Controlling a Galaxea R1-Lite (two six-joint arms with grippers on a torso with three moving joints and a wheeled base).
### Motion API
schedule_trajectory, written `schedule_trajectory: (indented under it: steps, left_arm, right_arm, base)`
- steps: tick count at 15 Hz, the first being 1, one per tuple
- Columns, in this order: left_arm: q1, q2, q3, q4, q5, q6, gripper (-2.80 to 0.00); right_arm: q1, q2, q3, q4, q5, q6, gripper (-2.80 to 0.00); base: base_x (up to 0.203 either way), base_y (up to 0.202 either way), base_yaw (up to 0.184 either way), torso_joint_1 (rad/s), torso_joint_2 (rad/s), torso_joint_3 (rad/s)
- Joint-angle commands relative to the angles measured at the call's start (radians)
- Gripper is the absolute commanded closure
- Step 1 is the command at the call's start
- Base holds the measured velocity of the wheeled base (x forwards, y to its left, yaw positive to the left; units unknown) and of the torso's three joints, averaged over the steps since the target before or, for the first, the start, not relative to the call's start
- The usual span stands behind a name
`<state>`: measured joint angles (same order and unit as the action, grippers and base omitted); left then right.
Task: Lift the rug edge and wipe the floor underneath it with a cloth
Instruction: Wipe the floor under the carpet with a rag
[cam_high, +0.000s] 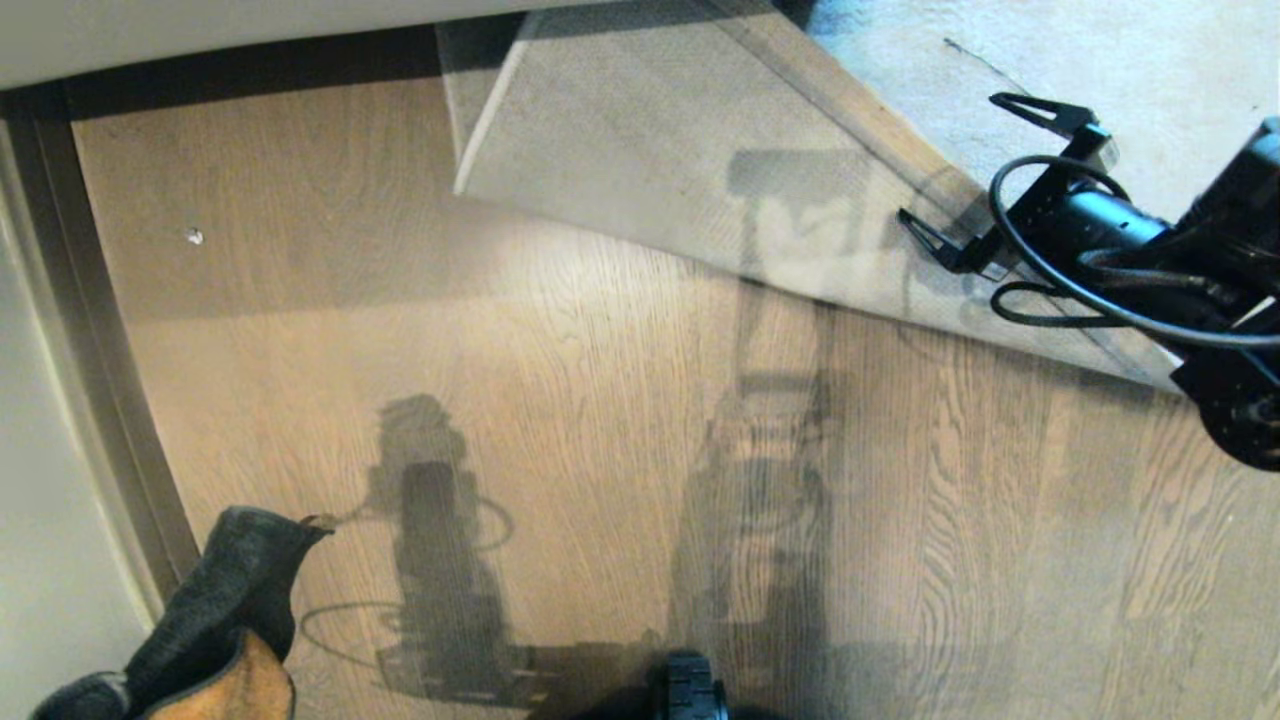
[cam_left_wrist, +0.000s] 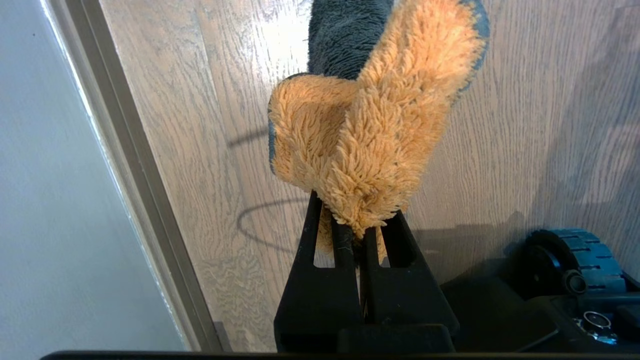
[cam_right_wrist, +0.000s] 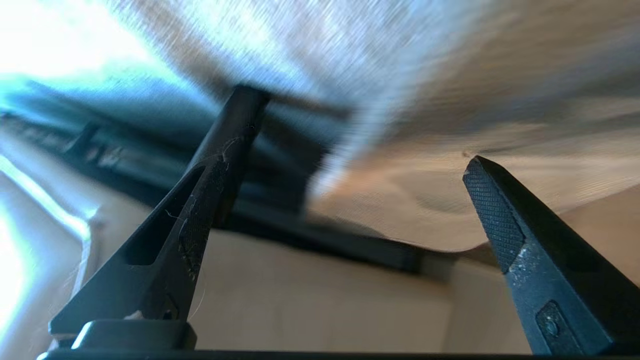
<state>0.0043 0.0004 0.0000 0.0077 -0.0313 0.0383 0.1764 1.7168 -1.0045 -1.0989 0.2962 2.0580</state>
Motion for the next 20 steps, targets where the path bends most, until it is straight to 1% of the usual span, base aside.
schedule_trajectory:
  steps: [1, 6, 9, 12, 16, 17, 20]
  left_arm:
    - [0.000, 0.000, 0.000, 0.000, 0.001, -0.001, 0.00]
    - [0.000, 0.000, 0.000, 0.000, -0.001, 0.000, 0.00]
    - [0.000, 0.000, 0.000, 0.000, 0.001, 0.000, 0.00]
    - [0.000, 0.000, 0.000, 0.000, -0.001, 0.000, 0.00]
    - [0.000, 0.000, 0.000, 0.000, 0.000, 0.000, 0.00]
    - [0.000, 0.000, 0.000, 0.000, -0.001, 0.000, 0.00]
    - [0.000, 0.000, 0.000, 0.000, 0.000, 0.000, 0.00]
  right_arm:
    - [0.011, 0.004, -0.006, -0.019, 0.002, 0.041, -2.80]
    - [0.018, 0.007, 0.002, -0.024, -0.003, 0.058, -2.80]
    - [0.007, 0.013, 0.007, -0.028, -0.006, 0.195, -2.80]
    - [0.008, 0.030, 0.004, -0.029, -0.005, 0.255, -2.80]
    - [0.008, 0.032, 0.011, -0.025, -0.014, 0.251, -2.80]
    - [0.008, 0.032, 0.012, -0.027, -0.035, 0.249, 0.00]
    - [0.008, 0.044, 0.009, -0.029, -0.045, 0.246, 0.00]
  base:
    - [0.000, 0.000, 0.000, 0.000, 0.00, 0.000]
    - [0.000, 0.000, 0.000, 0.000, 0.00, 0.000]
    - [0.000, 0.000, 0.000, 0.000, 0.00, 0.000]
    - [0.000, 0.000, 0.000, 0.000, 0.00, 0.000]
    - [0.000, 0.000, 0.000, 0.000, 0.00, 0.000]
    - [0.000, 0.000, 0.000, 0.000, 0.00, 0.000]
    - [0.000, 0.000, 0.000, 0.000, 0.00, 0.000]
